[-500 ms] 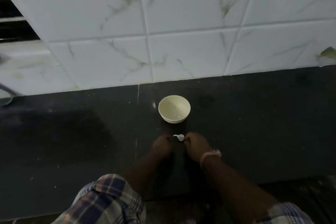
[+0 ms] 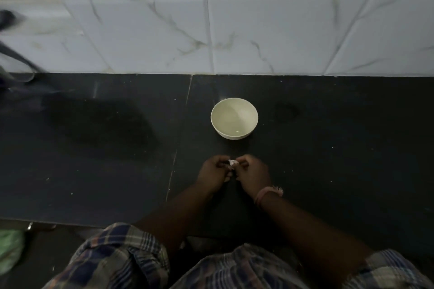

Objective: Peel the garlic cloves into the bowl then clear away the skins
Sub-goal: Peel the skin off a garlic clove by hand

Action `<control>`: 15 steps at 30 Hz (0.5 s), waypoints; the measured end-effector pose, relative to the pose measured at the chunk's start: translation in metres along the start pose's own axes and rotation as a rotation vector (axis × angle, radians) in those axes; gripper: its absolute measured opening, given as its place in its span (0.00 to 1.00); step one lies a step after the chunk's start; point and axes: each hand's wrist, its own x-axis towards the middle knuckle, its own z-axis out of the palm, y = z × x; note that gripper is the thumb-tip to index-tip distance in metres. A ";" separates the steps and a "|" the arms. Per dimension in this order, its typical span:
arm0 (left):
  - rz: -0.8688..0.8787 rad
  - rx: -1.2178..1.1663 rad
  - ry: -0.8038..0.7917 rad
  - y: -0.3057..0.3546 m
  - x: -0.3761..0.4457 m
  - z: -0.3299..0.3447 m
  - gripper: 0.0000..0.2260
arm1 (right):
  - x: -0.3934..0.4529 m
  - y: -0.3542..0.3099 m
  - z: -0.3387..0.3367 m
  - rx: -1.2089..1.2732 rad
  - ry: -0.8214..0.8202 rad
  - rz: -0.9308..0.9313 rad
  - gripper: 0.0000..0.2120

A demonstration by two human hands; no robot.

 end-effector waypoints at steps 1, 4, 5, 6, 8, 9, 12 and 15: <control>-0.033 -0.072 0.013 0.001 -0.002 -0.001 0.13 | -0.001 -0.001 0.000 0.017 -0.011 0.015 0.03; -0.129 -0.313 -0.004 0.010 -0.011 -0.004 0.11 | -0.010 -0.004 0.001 0.133 0.007 0.032 0.03; -0.154 -0.393 -0.019 0.012 -0.015 -0.009 0.11 | -0.015 -0.007 0.003 0.165 0.018 0.025 0.04; -0.165 -0.460 -0.045 0.012 -0.019 -0.014 0.12 | -0.021 -0.009 0.004 0.199 0.031 0.014 0.04; -0.161 -0.534 -0.150 0.015 -0.027 -0.025 0.12 | -0.032 -0.016 0.004 0.254 0.064 0.001 0.06; -0.152 -0.539 -0.212 0.017 -0.032 -0.030 0.11 | -0.036 -0.022 0.001 0.280 0.077 0.000 0.07; -0.095 -0.560 -0.303 0.019 -0.040 -0.039 0.08 | -0.046 -0.038 -0.005 0.340 0.075 -0.016 0.07; -0.033 -0.589 -0.320 0.022 -0.045 -0.045 0.08 | -0.053 -0.053 -0.008 0.315 0.111 -0.075 0.06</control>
